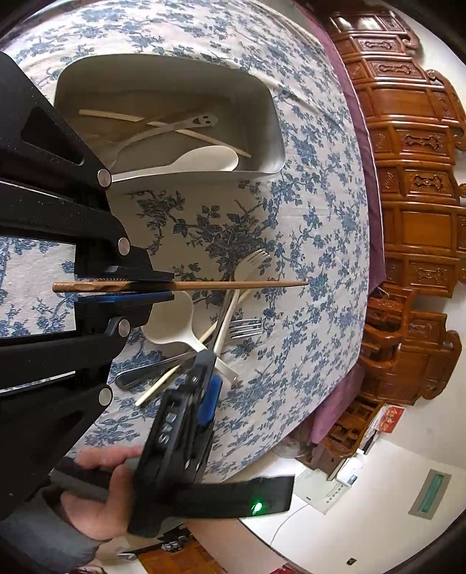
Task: Organize utensils
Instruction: 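Grasp the white plastic spoon by its handle with the right gripper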
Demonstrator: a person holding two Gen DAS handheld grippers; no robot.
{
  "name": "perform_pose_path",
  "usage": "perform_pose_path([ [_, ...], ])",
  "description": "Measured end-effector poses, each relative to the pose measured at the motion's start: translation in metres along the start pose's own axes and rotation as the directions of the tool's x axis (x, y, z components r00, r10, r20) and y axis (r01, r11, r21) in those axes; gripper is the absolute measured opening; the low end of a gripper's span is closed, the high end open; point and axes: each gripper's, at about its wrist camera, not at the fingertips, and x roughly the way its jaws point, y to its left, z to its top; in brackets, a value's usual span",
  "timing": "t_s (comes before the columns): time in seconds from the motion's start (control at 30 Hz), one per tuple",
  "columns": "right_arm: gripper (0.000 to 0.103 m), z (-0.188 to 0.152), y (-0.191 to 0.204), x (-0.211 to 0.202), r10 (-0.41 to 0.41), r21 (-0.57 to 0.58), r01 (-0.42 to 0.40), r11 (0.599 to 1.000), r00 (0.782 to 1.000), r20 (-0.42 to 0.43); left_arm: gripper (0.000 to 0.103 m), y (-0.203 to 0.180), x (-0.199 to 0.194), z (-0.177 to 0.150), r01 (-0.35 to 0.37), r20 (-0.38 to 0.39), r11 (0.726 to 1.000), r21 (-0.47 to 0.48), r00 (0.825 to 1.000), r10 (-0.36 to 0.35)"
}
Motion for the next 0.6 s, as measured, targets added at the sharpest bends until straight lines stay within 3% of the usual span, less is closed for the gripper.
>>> perform_pose_path([
  [0.37, 0.052, -0.001, 0.003, 0.014, -0.068, -0.021, 0.067, 0.998, 0.997, -0.027, 0.004, 0.006, -0.006, -0.009, 0.014, 0.013, 1.000, 0.012, 1.000, -0.014],
  [0.5, 0.032, -0.001, -0.001, 0.008, -0.070, -0.021, 0.069, 0.997, 0.997, -0.024, 0.004, 0.006, -0.008, -0.013, 0.018, 0.017, 1.000, 0.026, 1.000, -0.019],
  [0.6, 0.026, -0.002, -0.004, 0.003, -0.062, -0.010, 0.062, 0.998, 0.998, -0.020, 0.004, 0.006, -0.010, -0.017, 0.018, 0.028, 0.999, 0.035, 0.999, -0.019],
])
